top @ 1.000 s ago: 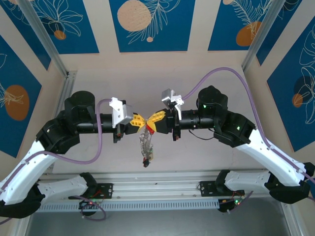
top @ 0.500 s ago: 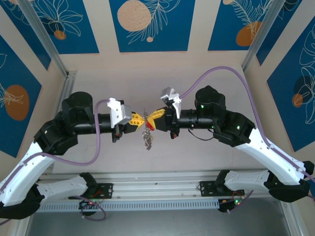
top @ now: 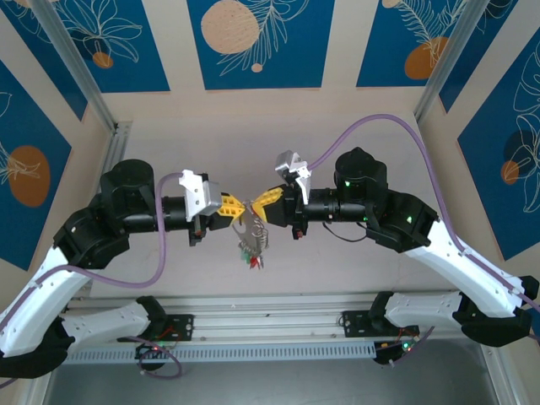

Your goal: Put the keys on the keyring

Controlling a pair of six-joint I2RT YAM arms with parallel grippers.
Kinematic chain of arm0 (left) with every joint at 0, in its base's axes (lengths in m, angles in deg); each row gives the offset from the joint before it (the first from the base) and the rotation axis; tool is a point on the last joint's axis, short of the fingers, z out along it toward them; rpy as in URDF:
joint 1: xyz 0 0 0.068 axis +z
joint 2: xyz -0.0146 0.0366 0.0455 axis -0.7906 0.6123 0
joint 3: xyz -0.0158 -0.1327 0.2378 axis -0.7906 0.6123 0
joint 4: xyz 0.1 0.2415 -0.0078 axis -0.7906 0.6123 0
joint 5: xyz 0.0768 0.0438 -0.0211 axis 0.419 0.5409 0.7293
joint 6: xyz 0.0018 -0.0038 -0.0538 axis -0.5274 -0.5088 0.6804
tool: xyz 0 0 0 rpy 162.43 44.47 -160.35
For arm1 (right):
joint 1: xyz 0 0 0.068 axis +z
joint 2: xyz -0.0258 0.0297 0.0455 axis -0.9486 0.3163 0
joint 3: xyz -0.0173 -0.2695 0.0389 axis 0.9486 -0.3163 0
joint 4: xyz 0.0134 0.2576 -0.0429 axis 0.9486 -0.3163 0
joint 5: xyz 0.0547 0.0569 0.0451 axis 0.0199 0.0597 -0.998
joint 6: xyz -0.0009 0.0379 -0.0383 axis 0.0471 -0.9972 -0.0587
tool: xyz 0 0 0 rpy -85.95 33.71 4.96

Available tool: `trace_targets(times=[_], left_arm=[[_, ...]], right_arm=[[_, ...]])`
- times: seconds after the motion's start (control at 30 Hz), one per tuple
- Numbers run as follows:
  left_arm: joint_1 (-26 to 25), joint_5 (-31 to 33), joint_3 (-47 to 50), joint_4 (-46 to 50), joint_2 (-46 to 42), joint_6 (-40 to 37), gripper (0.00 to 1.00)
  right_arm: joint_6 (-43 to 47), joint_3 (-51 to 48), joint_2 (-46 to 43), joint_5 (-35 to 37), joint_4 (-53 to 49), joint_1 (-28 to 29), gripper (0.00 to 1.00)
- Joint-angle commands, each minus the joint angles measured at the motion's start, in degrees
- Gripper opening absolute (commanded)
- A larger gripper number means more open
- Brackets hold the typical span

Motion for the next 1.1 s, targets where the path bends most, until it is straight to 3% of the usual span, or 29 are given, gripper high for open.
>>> trace_targets(times=[0.0, 1.07], left_arm=[[-0.7, -0.9, -0.7, -1.2, -0.4, -1.7, 0.0], [-0.7, -2.9, -1.7, 0.4, -0.1, -1.8, 0.0]], right_arm=[[1.1, 0.4, -1.0, -0.7, 1.6, 0.4, 0.0], [0.5, 0.3, -0.3, 1.2, 2.7, 0.1, 0.0]])
